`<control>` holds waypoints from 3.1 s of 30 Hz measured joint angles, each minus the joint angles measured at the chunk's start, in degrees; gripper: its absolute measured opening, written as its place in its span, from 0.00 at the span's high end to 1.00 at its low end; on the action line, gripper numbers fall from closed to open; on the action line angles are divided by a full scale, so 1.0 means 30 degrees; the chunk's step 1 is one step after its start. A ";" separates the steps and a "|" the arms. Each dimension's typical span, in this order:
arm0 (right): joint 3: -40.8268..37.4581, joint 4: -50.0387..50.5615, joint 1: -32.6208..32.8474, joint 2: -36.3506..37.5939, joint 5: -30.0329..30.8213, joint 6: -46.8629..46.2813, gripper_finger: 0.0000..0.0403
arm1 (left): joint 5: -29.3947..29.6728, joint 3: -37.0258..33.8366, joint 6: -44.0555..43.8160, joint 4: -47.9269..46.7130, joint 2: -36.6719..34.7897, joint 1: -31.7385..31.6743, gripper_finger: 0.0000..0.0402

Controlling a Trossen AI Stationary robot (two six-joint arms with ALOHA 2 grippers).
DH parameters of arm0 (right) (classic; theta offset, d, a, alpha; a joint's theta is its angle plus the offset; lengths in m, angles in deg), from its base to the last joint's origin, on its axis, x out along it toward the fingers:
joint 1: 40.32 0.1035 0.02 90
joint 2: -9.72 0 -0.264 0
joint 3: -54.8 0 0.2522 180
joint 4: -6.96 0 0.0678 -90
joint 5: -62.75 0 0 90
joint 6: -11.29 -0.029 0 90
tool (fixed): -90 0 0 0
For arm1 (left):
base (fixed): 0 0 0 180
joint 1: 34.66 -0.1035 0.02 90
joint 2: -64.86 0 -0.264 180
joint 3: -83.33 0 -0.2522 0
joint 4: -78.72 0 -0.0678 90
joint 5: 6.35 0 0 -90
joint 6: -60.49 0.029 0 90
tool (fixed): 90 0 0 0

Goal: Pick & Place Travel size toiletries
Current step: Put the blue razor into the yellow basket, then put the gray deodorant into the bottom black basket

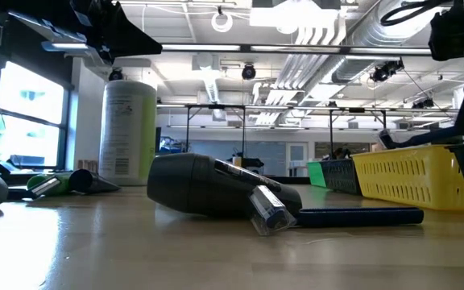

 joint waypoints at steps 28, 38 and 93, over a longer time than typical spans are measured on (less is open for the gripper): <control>0.0000 -0.0285 -0.0055 0.0274 0.1195 0.1440 0.84 | 0.0000 0.0000 0.0069 -0.0003 0.0000 0.0000 0.97; 0.0000 -0.3364 -0.0949 0.1638 0.1802 0.6515 0.98 | 0.0000 0.0000 0.0073 -0.0023 0.0000 0.0001 0.97; 0.0007 -1.1923 -0.7863 0.1909 -0.1677 2.1425 0.99 | -0.0007 0.0000 0.0051 -0.1028 0.0007 0.0000 0.97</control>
